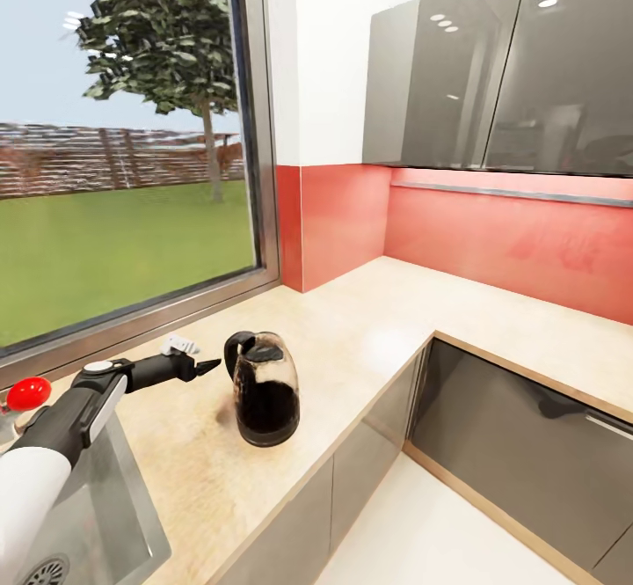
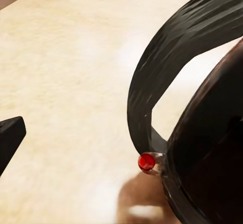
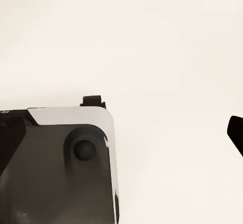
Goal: Set up a coffee station on the kitchen countertop: keep the coffee maker on the countertop, move the bottle of coffee from the kitchen shelf to the counter next to the coffee maker, place a paper coffee filter on top of the coffee maker, put the saucer next to the coffee maker with the coffee cup on the saucer, and place the electric kettle next to the coffee maker.
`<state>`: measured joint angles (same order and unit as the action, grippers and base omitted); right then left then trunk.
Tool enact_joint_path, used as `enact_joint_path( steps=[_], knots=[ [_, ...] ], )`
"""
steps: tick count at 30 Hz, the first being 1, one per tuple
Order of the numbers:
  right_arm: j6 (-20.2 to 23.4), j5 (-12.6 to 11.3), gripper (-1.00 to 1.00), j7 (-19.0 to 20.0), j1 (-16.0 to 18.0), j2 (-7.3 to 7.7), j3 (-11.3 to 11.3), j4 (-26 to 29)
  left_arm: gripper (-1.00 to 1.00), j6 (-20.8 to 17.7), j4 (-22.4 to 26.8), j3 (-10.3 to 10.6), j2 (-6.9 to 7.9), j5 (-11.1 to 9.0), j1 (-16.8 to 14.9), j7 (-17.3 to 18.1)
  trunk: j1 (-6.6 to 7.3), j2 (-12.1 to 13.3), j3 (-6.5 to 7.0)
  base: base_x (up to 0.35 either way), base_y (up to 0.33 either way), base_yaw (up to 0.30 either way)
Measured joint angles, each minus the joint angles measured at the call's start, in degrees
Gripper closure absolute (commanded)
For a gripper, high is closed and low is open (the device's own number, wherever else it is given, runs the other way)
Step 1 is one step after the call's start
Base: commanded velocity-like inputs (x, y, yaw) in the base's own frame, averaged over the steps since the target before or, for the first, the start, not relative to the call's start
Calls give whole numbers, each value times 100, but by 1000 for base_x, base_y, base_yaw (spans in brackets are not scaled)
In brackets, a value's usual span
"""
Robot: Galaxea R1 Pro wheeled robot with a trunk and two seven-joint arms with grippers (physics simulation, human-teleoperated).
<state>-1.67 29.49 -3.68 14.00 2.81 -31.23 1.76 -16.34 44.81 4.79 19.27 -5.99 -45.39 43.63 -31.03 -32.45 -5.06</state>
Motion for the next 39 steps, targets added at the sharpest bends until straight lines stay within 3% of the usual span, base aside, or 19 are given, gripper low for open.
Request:
enact_joint_path(
  steps=[39],
  knots=[
    [0, 0, -100, 0, 0, 0, -1, 0, -100, 0, -10, -5, -9, 0, 0, -9, 0, 0, 0, 28, -11, 0]
  ],
)
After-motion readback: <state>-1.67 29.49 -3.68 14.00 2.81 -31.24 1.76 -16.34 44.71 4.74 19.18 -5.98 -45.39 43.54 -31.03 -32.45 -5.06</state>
